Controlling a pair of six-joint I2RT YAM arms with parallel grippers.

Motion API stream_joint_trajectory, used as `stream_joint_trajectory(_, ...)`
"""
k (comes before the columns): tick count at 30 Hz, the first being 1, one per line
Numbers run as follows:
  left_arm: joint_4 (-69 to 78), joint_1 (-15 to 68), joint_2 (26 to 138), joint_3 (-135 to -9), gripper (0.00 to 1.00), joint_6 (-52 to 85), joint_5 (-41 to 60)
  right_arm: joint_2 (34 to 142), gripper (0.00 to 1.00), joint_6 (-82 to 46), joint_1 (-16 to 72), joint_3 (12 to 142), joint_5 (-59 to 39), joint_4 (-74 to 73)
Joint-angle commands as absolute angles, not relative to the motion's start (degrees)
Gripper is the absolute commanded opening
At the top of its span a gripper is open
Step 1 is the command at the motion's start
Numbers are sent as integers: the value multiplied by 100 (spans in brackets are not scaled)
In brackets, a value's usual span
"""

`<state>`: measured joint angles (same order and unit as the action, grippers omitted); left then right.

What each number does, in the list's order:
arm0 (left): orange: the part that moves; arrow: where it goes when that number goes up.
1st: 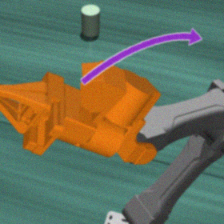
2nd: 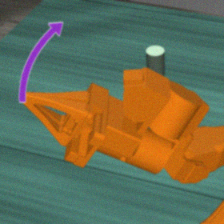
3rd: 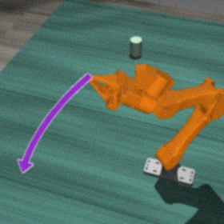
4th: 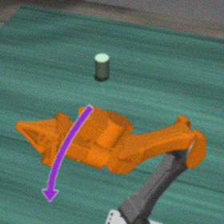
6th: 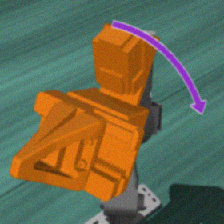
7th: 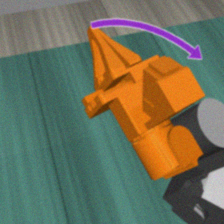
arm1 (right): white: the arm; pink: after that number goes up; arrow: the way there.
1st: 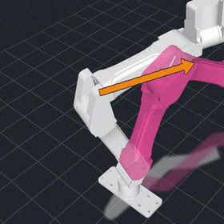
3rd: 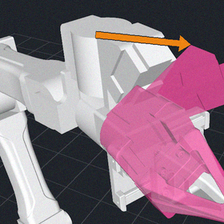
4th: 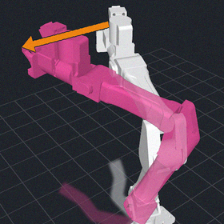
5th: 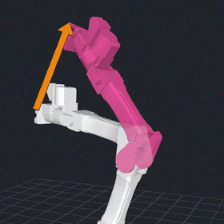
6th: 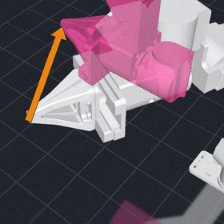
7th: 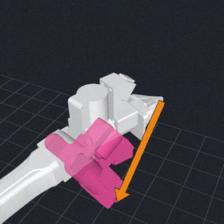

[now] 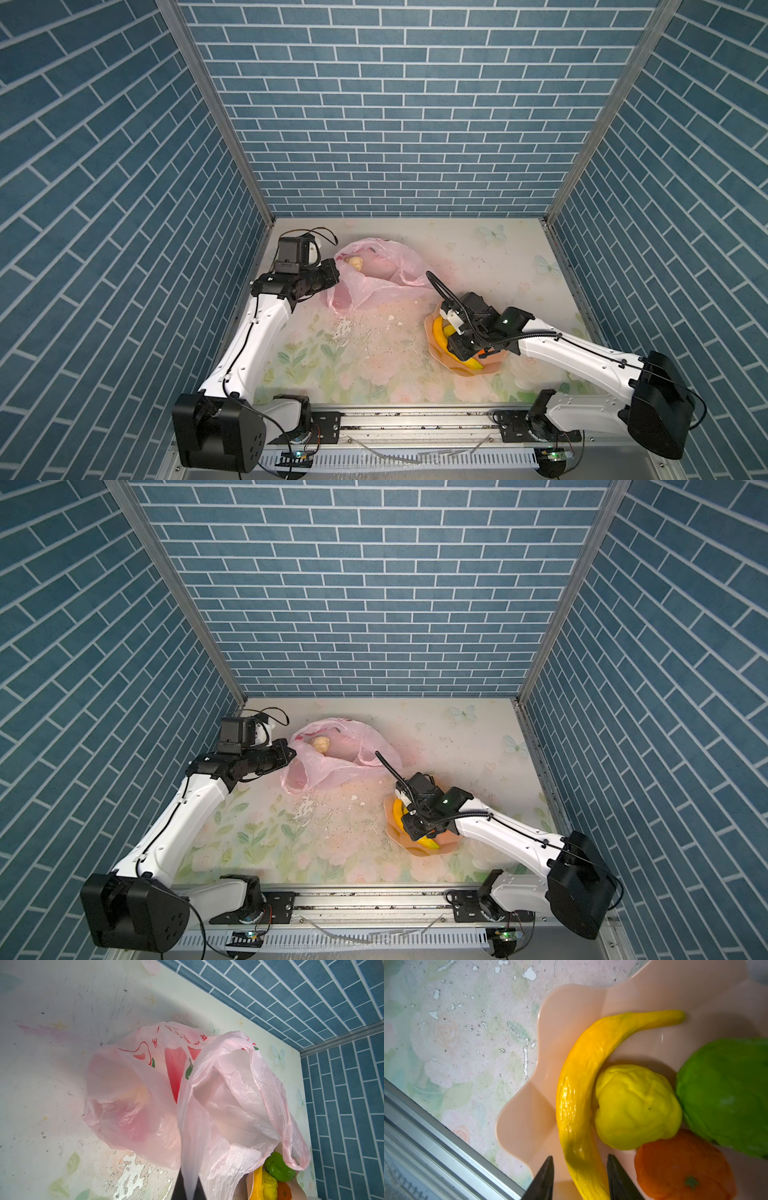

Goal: Take the fake fruits out of the plastic bag
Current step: 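Open the right gripper to release the banana into the bowl, then move the empty right gripper back to the pink bag's mouth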

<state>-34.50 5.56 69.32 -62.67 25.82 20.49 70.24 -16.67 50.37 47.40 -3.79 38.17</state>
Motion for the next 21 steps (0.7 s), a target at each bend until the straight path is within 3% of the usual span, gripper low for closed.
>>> stream_joint_trajectory(1,-4259,530,6851,-6612,0,2304,1853,6670,43,-1652,5030,5338,-172,4082)
stream_joint_trajectory(12,-5680,536,6049,-5988,0,2119,2007,6902,43,-1688,5200,6732,-466,3286)
stream_joint_trajectory(21,-5986,536,5429,-5449,0,2227,1857,8662,41,-1852,5458,7725,-1115,1888)
